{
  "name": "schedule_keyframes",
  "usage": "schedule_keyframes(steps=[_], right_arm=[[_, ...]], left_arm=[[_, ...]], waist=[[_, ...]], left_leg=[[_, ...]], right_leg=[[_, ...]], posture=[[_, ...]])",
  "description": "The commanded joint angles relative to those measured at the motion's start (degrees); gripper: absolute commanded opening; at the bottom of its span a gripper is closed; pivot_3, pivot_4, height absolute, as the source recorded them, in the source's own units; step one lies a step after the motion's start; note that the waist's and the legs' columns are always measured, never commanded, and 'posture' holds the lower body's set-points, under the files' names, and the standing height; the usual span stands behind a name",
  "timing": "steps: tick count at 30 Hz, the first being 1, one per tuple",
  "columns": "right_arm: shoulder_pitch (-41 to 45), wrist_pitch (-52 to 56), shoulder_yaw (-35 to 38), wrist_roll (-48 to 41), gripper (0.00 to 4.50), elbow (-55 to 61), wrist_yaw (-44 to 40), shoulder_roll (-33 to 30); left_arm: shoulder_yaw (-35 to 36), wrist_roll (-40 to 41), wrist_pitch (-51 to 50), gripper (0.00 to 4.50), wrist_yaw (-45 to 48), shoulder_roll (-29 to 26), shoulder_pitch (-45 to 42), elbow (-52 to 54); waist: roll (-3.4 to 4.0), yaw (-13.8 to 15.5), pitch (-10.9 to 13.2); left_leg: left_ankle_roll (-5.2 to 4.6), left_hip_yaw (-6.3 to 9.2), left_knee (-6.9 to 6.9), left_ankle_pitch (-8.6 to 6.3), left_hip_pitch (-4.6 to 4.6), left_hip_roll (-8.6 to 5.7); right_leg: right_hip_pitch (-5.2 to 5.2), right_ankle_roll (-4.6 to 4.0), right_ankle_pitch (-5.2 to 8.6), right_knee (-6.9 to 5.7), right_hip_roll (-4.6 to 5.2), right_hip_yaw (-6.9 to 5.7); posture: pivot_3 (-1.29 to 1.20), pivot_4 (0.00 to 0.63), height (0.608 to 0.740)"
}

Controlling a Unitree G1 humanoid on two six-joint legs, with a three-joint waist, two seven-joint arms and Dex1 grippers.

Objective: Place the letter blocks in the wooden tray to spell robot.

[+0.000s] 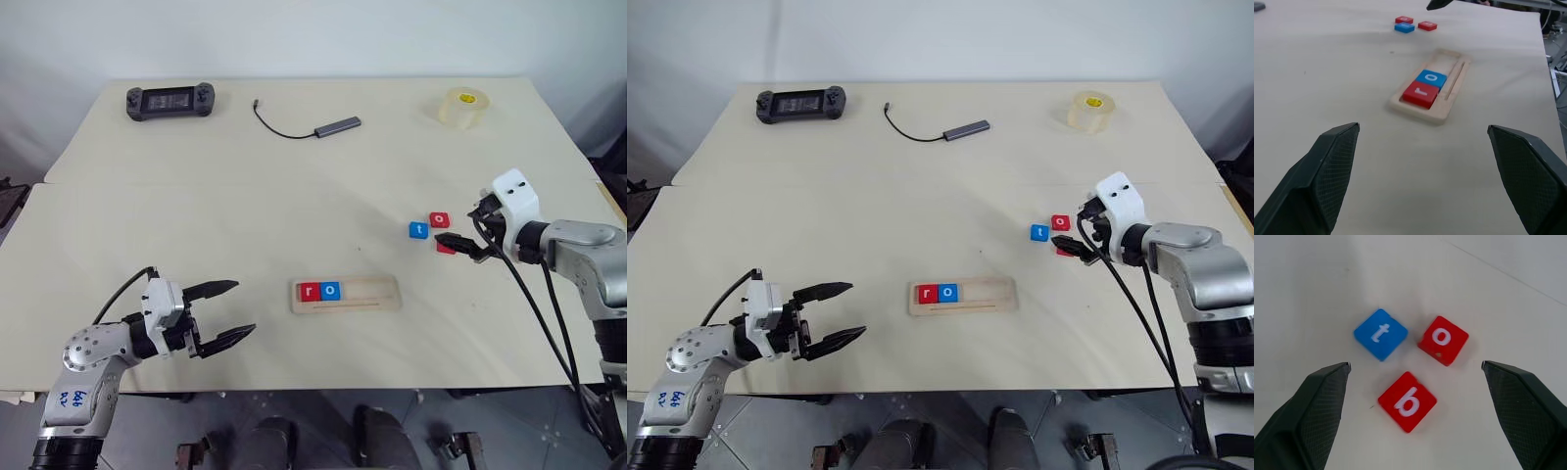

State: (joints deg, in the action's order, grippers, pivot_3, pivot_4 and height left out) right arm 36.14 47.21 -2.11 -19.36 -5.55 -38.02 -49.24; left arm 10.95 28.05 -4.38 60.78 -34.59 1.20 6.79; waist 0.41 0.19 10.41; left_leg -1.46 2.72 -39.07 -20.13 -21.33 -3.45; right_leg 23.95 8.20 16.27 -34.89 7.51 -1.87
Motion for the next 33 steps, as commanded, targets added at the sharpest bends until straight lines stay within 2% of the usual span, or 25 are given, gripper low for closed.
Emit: schedule_keyframes(steps=[1,9,15,19,23,26,32,33], right_arm=[[1.62,0.1,0.55,1.51,4.5,-0.13,-0.18,0.42],[1.52,3.53,2.22,1.74,4.5,2.41,1.24,1.98],[2.71,12.33,5.35,1.58,4.5,3.9,7.6,4.81],[1.5,19.68,9.19,1.7,4.5,6.72,15.14,10.92],[-0.33,20.75,11.89,3.23,4.5,6.16,21.27,16.55],[-1.26,22.92,11.77,4.13,3.85,7.37,23.77,18.13],[-2.07,24.54,12.97,4.36,1.74,8.81,25.96,18.63],[-2.0,24.48,13.49,4.13,1.51,9.02,26.03,18.71]], left_arm=[[1.15,0.74,0.44,4.46,-0.85,-0.31,0.38,2.65],[0.69,-0.28,1.95,4.46,-2.07,0.01,-0.6,1.77],[0.01,-0.79,2.69,4.46,-1.9,-0.01,-1.14,1.12],[-0.55,-1.34,3.31,4.46,-2.15,0.42,-0.99,1.29],[-0.81,-1.46,3.42,4.46,-2.19,0.62,-0.76,1.65],[-0.8,-1.44,3.29,4.5,-2.14,0.43,-0.96,1.83],[-1.18,-1.07,3.41,4.5,-1.6,0.43,-2.0,2.47],[-1.46,-0.89,3.43,4.5,-1.37,0.63,-2.3,2.55]], waist=[[0.0,-0.08,0.0],[0.0,-0.24,0.0],[0.0,-0.24,0.0],[0.0,-0.23,0.0],[0.01,-0.29,0.0],[0.01,-0.2,-0.01],[0.01,-0.09,-0.01],[0.01,-0.06,-0.01]], left_leg=[[-0.02,-0.02,-0.01,-0.01,0.0,-0.02],[-0.01,-0.02,-0.04,-0.01,0.01,0.03],[-0.01,-0.03,-0.04,-0.01,0.01,0.02],[-0.01,-0.02,-0.04,-0.01,0.01,0.03],[-0.01,-0.02,-0.04,-0.01,0.02,0.03],[-0.01,-0.03,-0.06,-0.01,0.04,0.0],[-0.02,0.0,-0.07,0.0,0.06,-0.03],[-0.03,0.0,-0.07,0.0,0.06,-0.04]], right_leg=[[0.0,0.01,-0.01,0.0,0.02,-0.01],[-0.01,0.02,-0.01,-0.03,-0.02,-0.07],[-0.01,0.02,-0.01,-0.05,-0.01,-0.06],[0.0,0.02,-0.01,-0.07,-0.02,-0.06],[0.0,0.02,-0.01,-0.1,-0.03,-0.05],[-0.01,0.02,-0.01,-0.13,-0.02,-0.05],[-0.04,0.02,-0.01,-0.15,-0.02,-0.05],[-0.05,0.02,-0.01,-0.16,-0.01,-0.05]], posture=[[0.0,0.15,0.74],[0.0,0.15,0.74],[0.0,0.15,0.74],[0.0,0.15,0.74],[0.0,0.15,0.74],[0.0,0.15,0.74],[0.0,0.15,0.74],[0.0,0.15,0.74]])
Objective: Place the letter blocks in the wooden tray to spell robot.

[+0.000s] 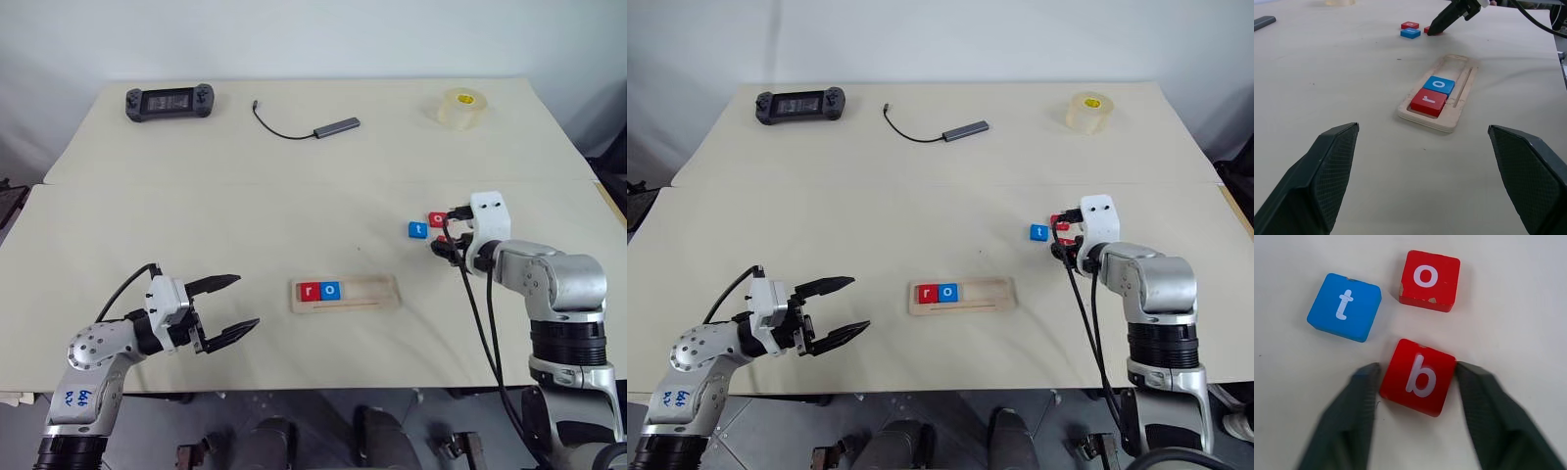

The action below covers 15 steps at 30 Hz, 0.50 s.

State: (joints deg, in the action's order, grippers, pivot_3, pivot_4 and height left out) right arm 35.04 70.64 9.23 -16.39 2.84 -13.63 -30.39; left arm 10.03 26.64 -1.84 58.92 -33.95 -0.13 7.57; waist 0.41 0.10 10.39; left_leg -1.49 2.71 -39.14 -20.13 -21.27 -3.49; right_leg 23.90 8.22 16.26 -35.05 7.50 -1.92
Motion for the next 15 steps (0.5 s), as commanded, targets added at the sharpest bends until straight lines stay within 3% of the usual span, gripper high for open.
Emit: schedule_keyframes(steps=[1,9,12,15], right_arm=[[-0.88,1.01,2.53,0.95,1.46,0.79,1.66,-0.15],[-5.96,10.37,6.26,-1.35,1.46,15.73,0.71,-2.48],[-10.27,20.42,9.5,-2.29,1.46,28.47,1.33,0.7],[-15.0,21.86,10.23,-3.27,1.46,35.92,2.98,5.25]], left_arm=[[-0.77,0.61,0.85,4.5,0.57,0.15,-1.13,1.93],[-5.25,0.91,0.98,4.5,3.69,2.33,-4.76,-0.09],[-7.3,0.81,0.85,4.5,5.77,3.17,-6.55,-2.34],[-8.32,0.61,0.96,4.5,6.88,3.82,-7.97,-4.02]], waist=[[0.0,0.05,0.0],[0.0,-0.09,0.0],[0.03,0.01,-0.02],[0.02,-0.13,-0.02]], left_leg=[[0.0,0.01,0.0,0.0,0.0,-0.01],[-0.02,0.0,0.02,0.0,-0.02,-0.01],[-0.01,0.01,0.04,0.0,-0.02,0.04],[-0.01,-0.02,0.04,0.0,0.0,0.05]], right_leg=[[-0.01,0.0,0.0,0.0,0.0,-0.01],[0.01,0.0,0.0,0.01,0.0,0.0],[0.02,0.0,0.0,0.01,-0.03,-0.01],[0.01,0.0,0.0,0.0,-0.06,0.04]], posture=[[0.0,0.15,0.74],[0.0,0.15,0.74],[0.0,0.15,0.74],[0.0,0.15,0.74]])
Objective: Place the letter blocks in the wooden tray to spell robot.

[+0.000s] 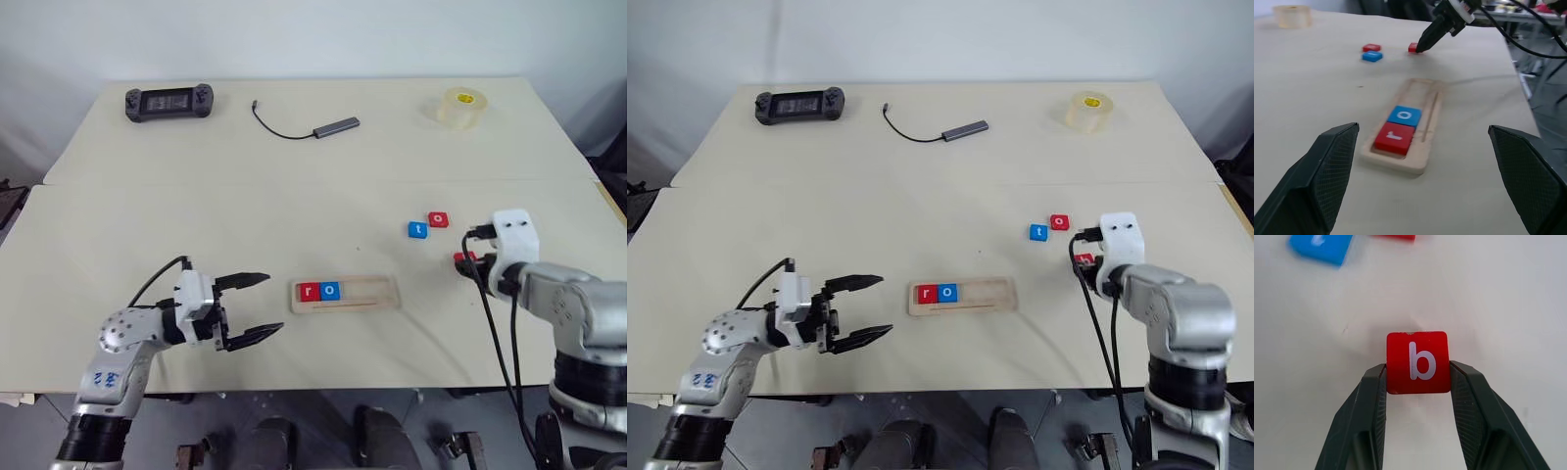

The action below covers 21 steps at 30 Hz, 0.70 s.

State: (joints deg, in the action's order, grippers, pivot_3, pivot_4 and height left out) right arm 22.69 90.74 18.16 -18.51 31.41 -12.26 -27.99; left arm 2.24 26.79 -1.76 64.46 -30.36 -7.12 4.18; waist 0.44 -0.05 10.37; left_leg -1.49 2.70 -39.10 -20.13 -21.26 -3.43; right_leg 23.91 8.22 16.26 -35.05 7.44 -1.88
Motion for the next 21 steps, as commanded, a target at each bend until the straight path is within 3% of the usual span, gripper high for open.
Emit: schedule_keyframes(steps=[1,5,9,11,14,17,19,21], right_arm=[[-4.15,1.76,1.17,-1.19,1.46,9.29,2.49,4.61],[-7.34,1.76,0.55,-0.23,1.46,12.44,5.61,9.19],[-6.29,1.76,0.63,-0.85,2.71,11.74,5.55,9.88],[-6.6,1.76,0.41,-3.29,3.4,11.4,3.31,7.32],[-6.59,1.76,1.44,-8.64,4.45,10.8,-3.54,-1.26],[-5.85,-0.51,1.14,-13.54,4.45,9.13,-13.03,-12.71],[-8.31,-12.92,-1.12,-13.51,4.45,6.51,-23.92,-22.33],[-12.86,-34.26,-4.11,-9.31,4.45,1.59,-38.78,-30.3]], left_arm=[[-0.86,0.36,0.97,4.5,1.66,0.46,-1.5,-1.3],[-1.7,0.17,1.19,4.5,2.46,1.15,-2.95,-2.75],[-1.44,0.23,1.12,4.5,2.72,1.02,-3.07,-2.62],[-0.97,0.34,1.02,4.5,2.77,0.56,-2.64,-2.27],[-0.18,0.42,1.08,4.5,2.73,-0.06,-2.02,-2.01],[0.38,0.54,1.27,4.5,2.84,-0.52,-1.56,-1.83],[0.72,0.56,1.43,4.5,2.84,-0.76,-1.41,-1.69],[0.81,0.33,1.86,4.5,2.66,-0.75,-1.52,-1.69]], waist=[[0.0,0.0,0.0],[0.0,-0.02,0.0],[0.0,-0.03,0.0],[0.0,-0.04,0.0],[0.01,-0.01,0.0],[0.0,0.05,0.01],[0.0,0.1,0.01],[-0.01,0.24,0.01]], left_leg=[[0.0,0.0,0.0,0.0,0.0,-0.01],[0.01,-0.07,0.0,0.01,0.06,-0.03],[0.0,-0.06,-0.01,0.01,0.08,-0.06],[0.0,-0.07,0.0,0.01,0.07,-0.06],[-0.01,-0.08,0.0,0.01,0.06,-0.07],[-0.05,-0.06,0.0,0.0,0.05,-0.07],[-0.07,-0.08,0.02,0.0,0.05,-0.06],[-0.11,-0.08,0.02,-0.02,0.05,-0.06]], right_leg=[[0.0,0.0,0.0,-0.01,0.0,0.01],[0.03,0.0,0.0,-0.09,-0.02,0.13],[0.03,0.01,0.0,-0.1,-0.02,0.17],[0.04,0.01,0.0,-0.1,-0.02,0.17],[0.04,0.01,0.0,-0.07,-0.01,0.17],[0.0,0.01,-0.01,0.0,0.0,0.16],[-0.02,0.03,-0.01,0.06,0.0,0.15],[-0.06,0.04,-0.02,0.11,-0.01,0.11]], posture=[[0.0,0.15,0.74],[0.0,0.15,0.74],[0.0,0.15,0.74],[0.0,0.15,0.74],[0.0,0.15,0.74],[0.0,0.15,0.74],[0.0,0.15,0.74],[0.0,0.15,0.74]])
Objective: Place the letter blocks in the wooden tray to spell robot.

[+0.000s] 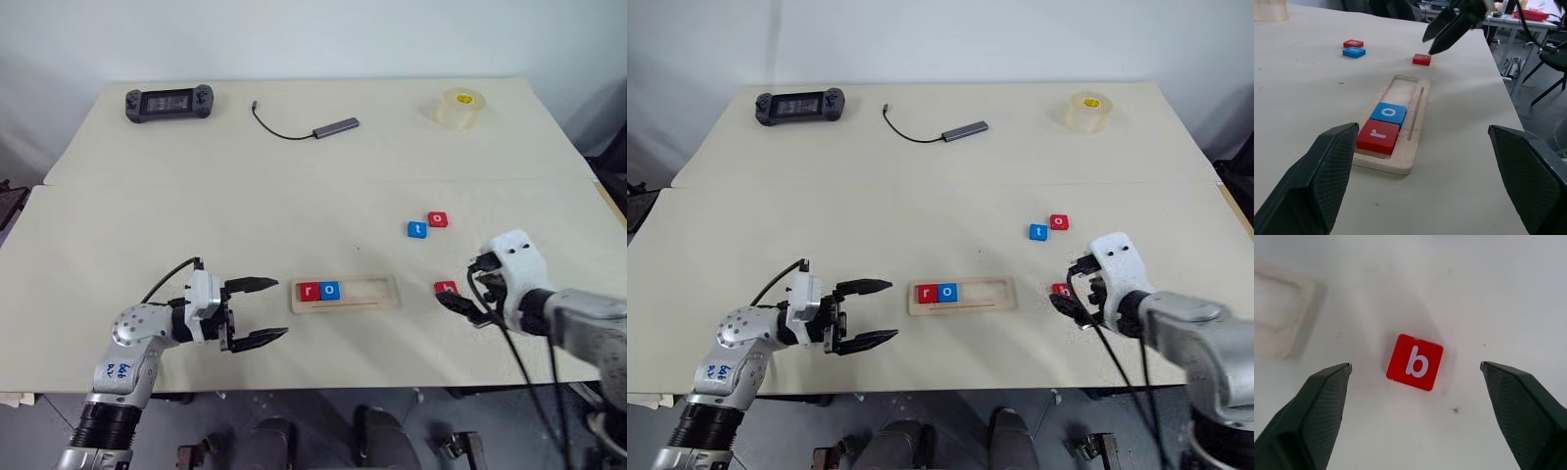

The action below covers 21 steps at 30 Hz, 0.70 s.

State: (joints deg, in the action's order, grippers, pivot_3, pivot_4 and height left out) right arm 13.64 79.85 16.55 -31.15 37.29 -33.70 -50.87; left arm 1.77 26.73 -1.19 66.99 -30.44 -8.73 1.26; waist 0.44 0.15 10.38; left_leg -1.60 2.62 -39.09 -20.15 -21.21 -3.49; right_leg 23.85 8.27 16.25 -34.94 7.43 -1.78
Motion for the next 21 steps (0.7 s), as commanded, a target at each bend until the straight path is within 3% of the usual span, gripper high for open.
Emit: schedule_keyframes(steps=[1,3,6,11,15,18,21], right_arm=[[-5.53,-33.6,-4.15,5.87,4.45,-7.75,-23.13,-10.13],[-4.94,-48.56,-8.55,10.42,4.45,-16.46,-30.75,-12.95],[2.83,-60.97,-15.25,14.49,4.45,-31.34,-38.38,-12.22],[13.97,-77.22,-23.87,22.64,4.45,-52.73,-45.67,-9.22],[18.89,-82.64,-27.16,25.43,4.45,-62.63,-49.45,-5.95],[21.11,-83.33,-28.05,26.46,3.9,-66.25,-49.67,-3.49],[21.9,-83.47,-28.15,26.77,2.91,-67.49,-50.86,-2.45]], left_arm=[[1.17,0.23,1.42,4.5,-0.08,-0.55,-0.02,1.36],[0.86,0.0,1.51,4.5,-0.49,-0.3,-0.17,1.91],[0.31,-0.21,1.31,4.5,-1.24,-0.01,-0.18,3.06],[-0.79,-0.11,1.01,4.5,-1.48,-0.11,0.44,5.38],[-0.91,0.14,0.24,4.5,-1.96,-0.53,1.8,7.99],[-0.26,0.3,-0.24,4.5,-2.72,-1.03,3.57,9.83],[0.38,0.27,-0.33,4.5,-3.46,-1.43,4.85,10.73]], waist=[[-0.05,-0.07,0.01],[-0.12,-0.24,0.02],[-0.17,-0.68,0.05],[-0.16,-0.4,0.06],[-0.15,-0.22,0.06],[-0.14,-0.27,0.05],[-0.14,-0.4,0.05]], left_leg=[[-0.04,-0.01,0.0,-0.02,0.03,0.0],[-0.08,-0.04,0.0,-0.05,0.11,0.07],[-0.12,-0.25,-0.06,-0.06,0.17,0.04],[-0.08,-0.24,-0.08,-0.02,0.12,0.08],[-0.06,-0.15,-0.08,-0.02,0.06,0.07],[-0.05,-0.08,-0.08,-0.03,0.05,0.08],[-0.01,-0.06,-0.1,-0.03,0.09,0.11]], right_leg=[[-0.08,0.03,0.0,0.07,-0.02,-0.05],[-0.24,0.14,-0.05,0.24,-0.1,-0.08],[-0.25,0.28,-0.13,0.29,-0.06,0.08],[-0.15,0.29,-0.14,0.31,-0.01,0.12],[-0.17,0.28,-0.14,0.42,0.02,0.01],[-0.19,0.27,-0.14,0.45,0.03,-0.06],[-0.24,0.27,-0.14,0.51,0.02,-0.09]], posture=[[0.0,0.15,0.74],[0.0,0.15,0.74],[0.0,0.15,0.74],[0.0,0.15,0.74],[0.0,0.15,0.74],[0.0,0.15,0.74],[0.0,0.15,0.74]])
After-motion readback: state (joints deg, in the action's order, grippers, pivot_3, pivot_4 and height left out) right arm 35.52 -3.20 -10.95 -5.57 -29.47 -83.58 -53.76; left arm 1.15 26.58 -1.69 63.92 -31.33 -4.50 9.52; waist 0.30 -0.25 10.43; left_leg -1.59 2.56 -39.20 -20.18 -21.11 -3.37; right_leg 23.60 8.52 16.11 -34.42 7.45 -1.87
